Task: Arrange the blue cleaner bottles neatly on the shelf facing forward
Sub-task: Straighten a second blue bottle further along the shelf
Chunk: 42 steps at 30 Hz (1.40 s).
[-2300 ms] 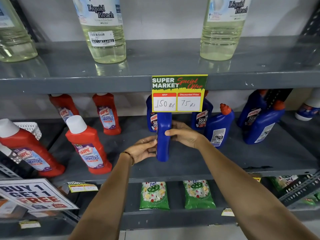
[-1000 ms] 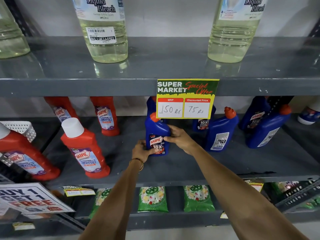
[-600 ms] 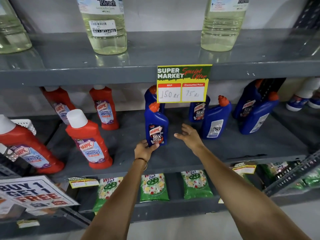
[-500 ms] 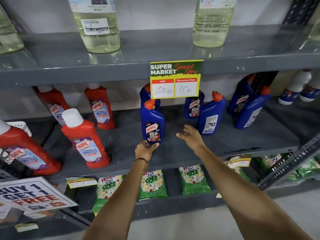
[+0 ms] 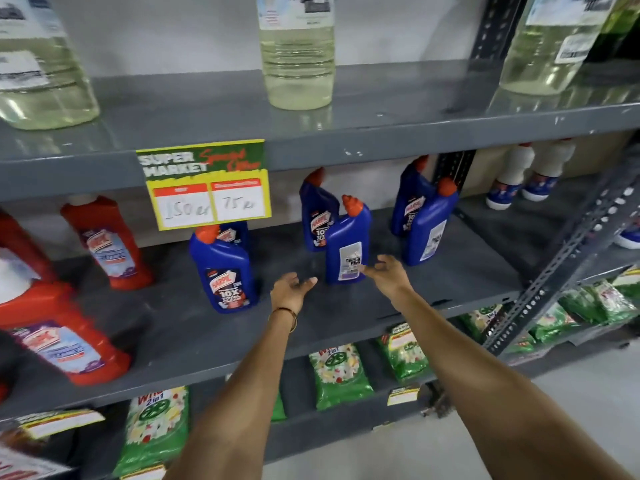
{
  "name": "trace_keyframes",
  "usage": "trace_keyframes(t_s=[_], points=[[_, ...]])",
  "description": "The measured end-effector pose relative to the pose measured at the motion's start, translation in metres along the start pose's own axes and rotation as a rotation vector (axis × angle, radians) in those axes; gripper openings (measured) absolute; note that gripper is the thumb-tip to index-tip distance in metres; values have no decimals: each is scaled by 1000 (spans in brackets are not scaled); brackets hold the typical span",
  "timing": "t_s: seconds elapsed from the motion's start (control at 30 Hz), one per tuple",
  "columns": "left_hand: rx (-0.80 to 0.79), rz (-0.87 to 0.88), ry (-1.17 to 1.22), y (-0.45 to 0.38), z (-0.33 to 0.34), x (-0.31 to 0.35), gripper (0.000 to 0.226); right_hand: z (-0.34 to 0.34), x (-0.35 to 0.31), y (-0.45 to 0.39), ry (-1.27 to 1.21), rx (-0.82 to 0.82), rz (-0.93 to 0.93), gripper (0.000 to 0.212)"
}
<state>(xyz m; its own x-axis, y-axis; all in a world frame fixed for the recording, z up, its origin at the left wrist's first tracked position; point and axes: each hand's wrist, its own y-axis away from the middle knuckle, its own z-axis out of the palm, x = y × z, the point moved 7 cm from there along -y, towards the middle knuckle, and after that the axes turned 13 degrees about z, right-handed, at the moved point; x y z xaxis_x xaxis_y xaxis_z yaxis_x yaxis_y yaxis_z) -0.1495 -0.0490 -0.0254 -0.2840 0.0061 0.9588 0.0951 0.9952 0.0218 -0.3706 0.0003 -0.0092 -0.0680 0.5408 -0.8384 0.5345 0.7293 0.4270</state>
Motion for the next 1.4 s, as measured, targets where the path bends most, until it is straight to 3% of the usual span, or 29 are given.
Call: trace_keyframes(t_s=[0.27, 0.5, 0.7, 0.77, 0.83, 1.0, 1.17, 1.27, 1.4], points=[[-87, 113, -3, -36, 58, 37, 64, -7, -31, -45, 136, -280, -114, 79], [-132, 112, -1, -43, 68, 39, 57, 2, -43, -46, 97, -375, -228, 46], [-75, 172, -47, -45, 66, 40, 56, 1, -48, -47, 66, -385, -259, 37], [-36, 190, -17, -41, 62, 44, 46, 0, -54, -44, 48, -419, -264, 37], [16, 237, 1, -39, 57, 50, 38, -1, -62, -40, 9, -449, -278, 37], [119, 332, -3, -33, 56, 68, 42, 4, -75, -30, -49, -540, -257, 47], [148, 421, -153, -22, 65, 81, 43, 16, -74, -27, -116, -455, -246, 73], [141, 446, -157, -18, 65, 82, 44, 13, -71, -29, -171, -407, -230, 72], [-73, 302, 177, -33, 61, 68, 31, 4, -75, -27, -183, -412, -257, 63]])
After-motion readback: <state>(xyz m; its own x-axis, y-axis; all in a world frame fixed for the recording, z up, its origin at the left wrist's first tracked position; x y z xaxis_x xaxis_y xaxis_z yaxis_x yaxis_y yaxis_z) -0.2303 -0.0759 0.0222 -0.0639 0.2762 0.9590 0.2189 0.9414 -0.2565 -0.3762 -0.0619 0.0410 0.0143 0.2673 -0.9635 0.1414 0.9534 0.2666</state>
